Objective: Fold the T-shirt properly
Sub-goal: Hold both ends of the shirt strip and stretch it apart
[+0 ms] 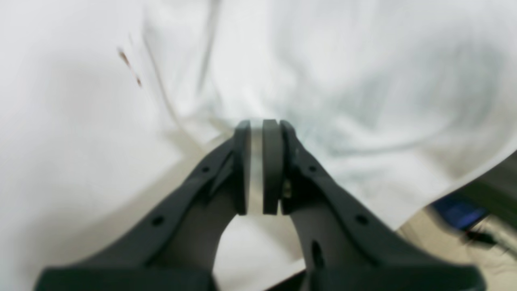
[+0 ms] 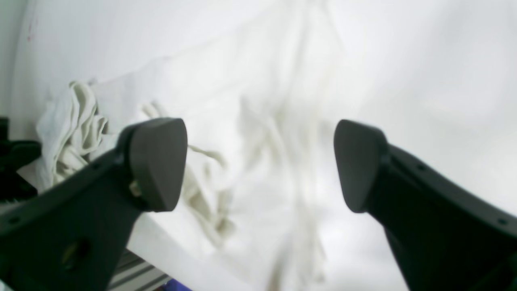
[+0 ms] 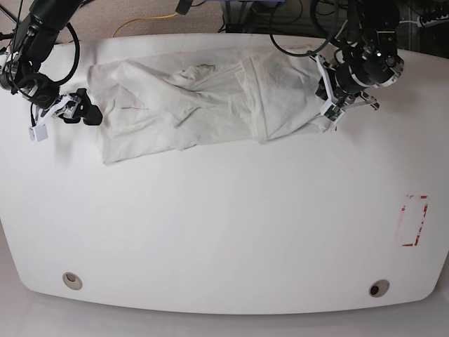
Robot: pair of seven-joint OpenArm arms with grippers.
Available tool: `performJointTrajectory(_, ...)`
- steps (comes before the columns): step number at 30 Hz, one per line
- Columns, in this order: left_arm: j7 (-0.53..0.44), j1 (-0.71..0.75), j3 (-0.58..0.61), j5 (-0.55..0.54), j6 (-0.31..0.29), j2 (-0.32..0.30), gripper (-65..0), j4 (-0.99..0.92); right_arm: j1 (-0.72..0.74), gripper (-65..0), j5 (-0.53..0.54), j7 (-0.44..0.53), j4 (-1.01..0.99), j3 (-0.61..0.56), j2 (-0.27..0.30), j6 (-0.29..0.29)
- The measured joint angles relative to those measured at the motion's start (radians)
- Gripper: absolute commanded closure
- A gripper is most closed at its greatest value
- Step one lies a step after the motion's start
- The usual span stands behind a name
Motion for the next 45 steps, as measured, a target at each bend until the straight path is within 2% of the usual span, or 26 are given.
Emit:
performJointTrajectory(4,0.013,0.001,-0.101,-0.039,0.000,-0.003,-4.2,0.000,0.015,-54.5,-0.010,0.002,-0.077,-0.004,0.014,-0.001)
performJointTrajectory(10,0.009,0.000,-0.211,-0.105,0.000,-0.003,-4.3,-0.006,0.013,-54.7,-0.006,0.005,-0.091,-0.006,0.014,0.000)
performJointTrajectory(18,0.005,-0.028,-0.211,-0.109,0.000,0.000,-4.3,-0.041,0.014,-54.7,-0.039,0.018,-0.091,-0.028,-0.033,0.001)
performJointTrajectory(23,0.009,-0.028,-0.212,-0.098,0.000,0.029,-4.3,-0.045,0.017,-54.7,-0.073,0.026,-0.089,-0.024,-0.035,0.000)
performJointTrajectory(29,0.008,-0.041,-0.216,-0.033,0.000,0.045,-4.3,-0.075,0.016,-54.2,-0.071,0.041,-0.082,-0.029,-0.055,0.002)
performJointTrajectory(35,0.008,-0.040,-0.215,0.011,0.000,0.062,-4.3,-0.126,0.017,-53.9,-0.058,0.046,-0.077,-0.088,-0.060,0.004)
performJointTrajectory(40,0.008,-0.041,-0.216,0.011,0.000,0.061,-4.3,-0.140,0.011,-53.9,-0.056,0.053,-0.053,-0.100,-0.105,0.004)
performJointTrajectory(45,0.010,-0.053,-0.216,0.012,0.000,0.063,-4.3,-0.140,-0.006,-53.9,-0.048,0.053,-0.028,-0.103,-0.124,0.007)
